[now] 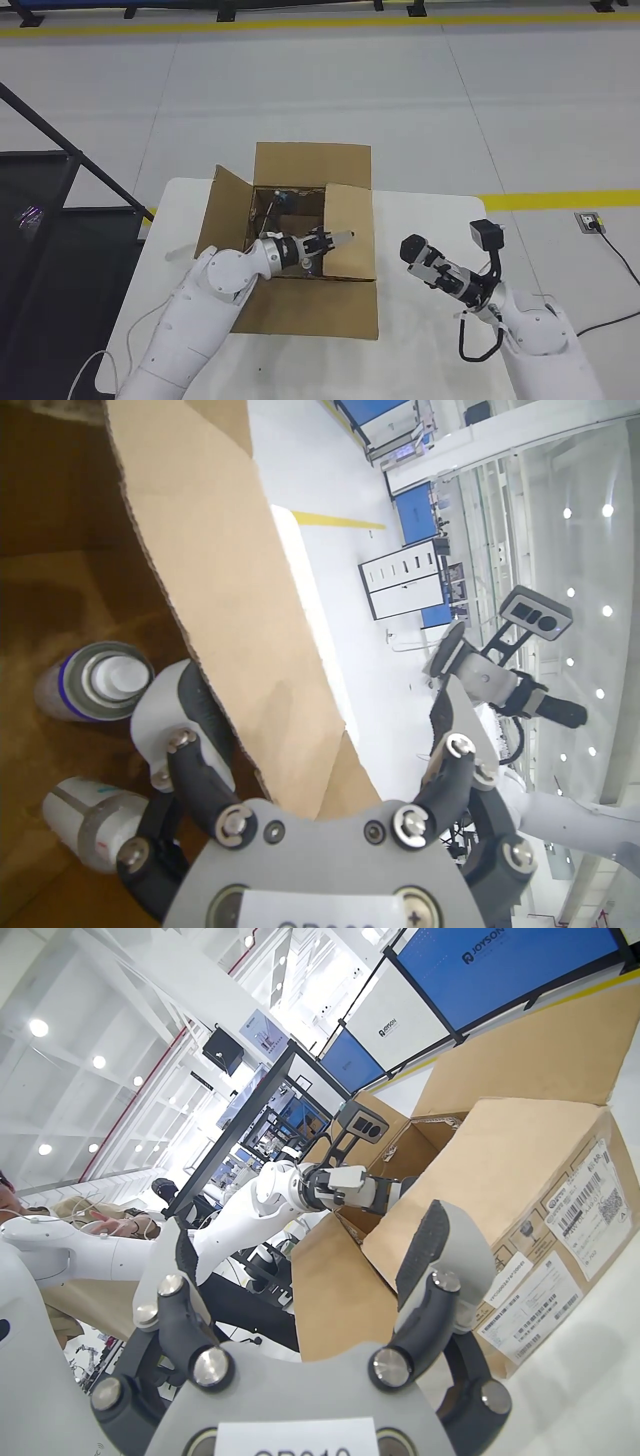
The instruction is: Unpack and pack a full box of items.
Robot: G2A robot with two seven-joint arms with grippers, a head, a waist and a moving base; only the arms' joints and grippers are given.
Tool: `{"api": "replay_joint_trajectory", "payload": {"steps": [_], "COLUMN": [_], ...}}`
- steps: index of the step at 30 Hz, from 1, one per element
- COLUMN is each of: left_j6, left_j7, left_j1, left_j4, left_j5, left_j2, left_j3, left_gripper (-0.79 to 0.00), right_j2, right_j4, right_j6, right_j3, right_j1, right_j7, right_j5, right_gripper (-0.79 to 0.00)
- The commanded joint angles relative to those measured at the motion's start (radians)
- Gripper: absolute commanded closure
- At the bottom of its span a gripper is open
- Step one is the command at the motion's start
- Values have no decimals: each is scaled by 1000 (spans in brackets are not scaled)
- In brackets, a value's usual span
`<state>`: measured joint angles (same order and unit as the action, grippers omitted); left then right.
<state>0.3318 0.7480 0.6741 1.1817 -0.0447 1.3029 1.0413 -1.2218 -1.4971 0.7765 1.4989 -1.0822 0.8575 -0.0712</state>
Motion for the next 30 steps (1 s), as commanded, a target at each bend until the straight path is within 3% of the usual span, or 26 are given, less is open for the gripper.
{"api": "replay_joint_trajectory", "payload": {"steps": [1, 7, 13, 20, 30], "left_j6": [0, -13, -43, -45, -54], "left_j7": [1, -37, -135, -217, -259], "left_j1": [0, -7, -56, -147, -253], "left_j4": [29, 108, 99, -9, -214], "left_j5": [7, -4, -19, -38, -21], "left_j2": [-1, 7, 39, 96, 194], "left_j3": [6, -18, -99, -228, -379], "left_gripper": [-785, -785, -785, -785, -785], "right_j2": [2, 11, 21, 31, 31], "right_j4": [-4, -25, -68, -138, -138], "right_j6": [6, 31, 61, 32, 32], "right_j3": [-1, 19, 98, 229, 229], "right_j1": [0, -20, -89, -221, -221], "right_j7": [-11, -66, -172, -326, -326], "right_j5": [3, 13, 29, 122, 122], "right_gripper": [-785, -785, -785, -785, -785]}}
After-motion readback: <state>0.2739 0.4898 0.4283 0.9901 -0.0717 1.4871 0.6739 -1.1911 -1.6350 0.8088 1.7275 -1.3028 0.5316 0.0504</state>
